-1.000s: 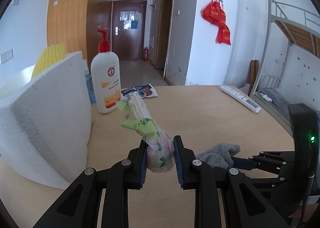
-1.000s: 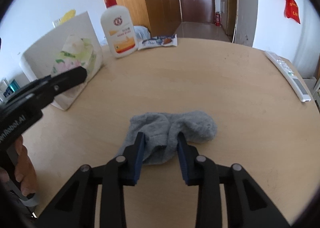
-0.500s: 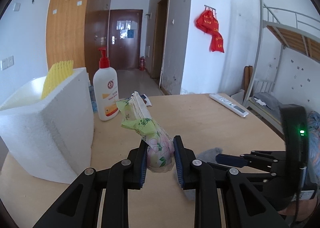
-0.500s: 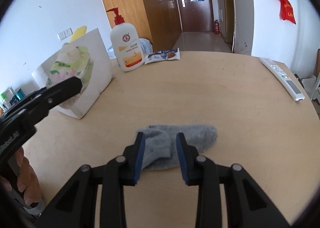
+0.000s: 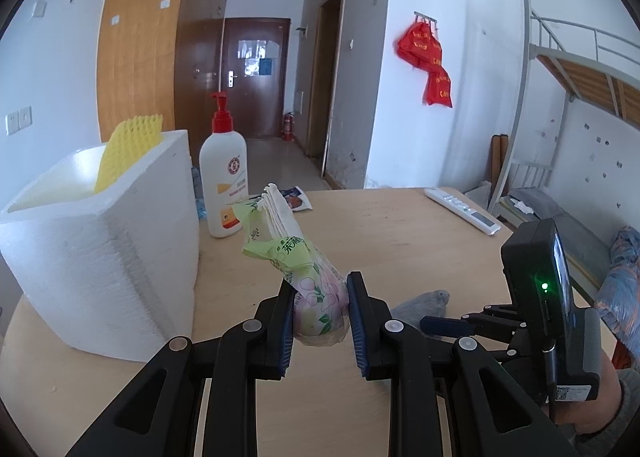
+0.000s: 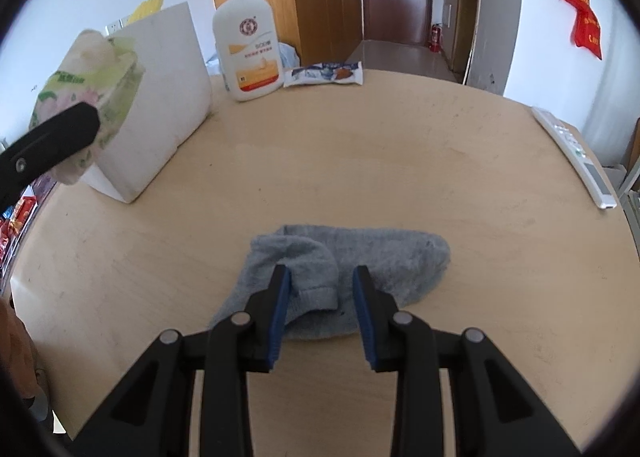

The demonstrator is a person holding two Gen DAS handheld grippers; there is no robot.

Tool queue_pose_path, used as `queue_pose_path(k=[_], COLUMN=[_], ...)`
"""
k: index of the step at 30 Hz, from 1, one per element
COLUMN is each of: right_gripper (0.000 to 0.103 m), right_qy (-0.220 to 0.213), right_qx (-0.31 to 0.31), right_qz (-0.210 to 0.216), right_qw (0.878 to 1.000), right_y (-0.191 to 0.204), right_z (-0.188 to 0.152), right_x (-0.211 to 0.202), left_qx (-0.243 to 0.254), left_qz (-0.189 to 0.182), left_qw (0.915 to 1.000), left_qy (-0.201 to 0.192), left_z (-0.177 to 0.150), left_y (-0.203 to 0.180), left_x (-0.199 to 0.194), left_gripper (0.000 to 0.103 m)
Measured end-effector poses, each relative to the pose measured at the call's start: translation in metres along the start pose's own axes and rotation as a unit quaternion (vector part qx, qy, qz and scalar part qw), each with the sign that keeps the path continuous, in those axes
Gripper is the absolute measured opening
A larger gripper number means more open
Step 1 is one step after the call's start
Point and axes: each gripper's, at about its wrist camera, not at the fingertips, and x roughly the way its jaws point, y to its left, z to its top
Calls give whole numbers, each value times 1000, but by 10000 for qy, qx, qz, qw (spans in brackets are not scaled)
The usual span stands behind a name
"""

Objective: Organize soft objects
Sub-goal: 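Close the right gripper on the grey sock and lift it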

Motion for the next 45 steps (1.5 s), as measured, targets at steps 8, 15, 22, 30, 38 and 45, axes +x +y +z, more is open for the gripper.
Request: queue_pose_path(k=[8,15,22,30,38,45], right_gripper=[62,69,83,101,23,20], right_qy=[138,221,229,480,270,-20], right_qx=[-119,-410,-481,-765,-252,163], right_qz=[82,-65,13,-72,-332,-292], right_qw=[9998,9989,9986,9959,9988,9994], right_y=[4,12,13,31,4,-13], right_z=[3,1,1,-5,-3,-10], right_x=[11,15,18,24,9,-9], left_qx=[-52,-116,-193,-261,-259,-280], left_qz=[-22,-24,-42,9,24,47], left_qw=[10000,9999,9998,9994,9993,9989], left_qy=[14,-34,-100,-210,-284,-375], left_z=[-1,-2,-3,-5,-5,-4], left_y=[1,8,13,17,15,10], left_x=[0,-5,-13,-27,-41,-52], left_gripper=[26,26,26,26,26,26])
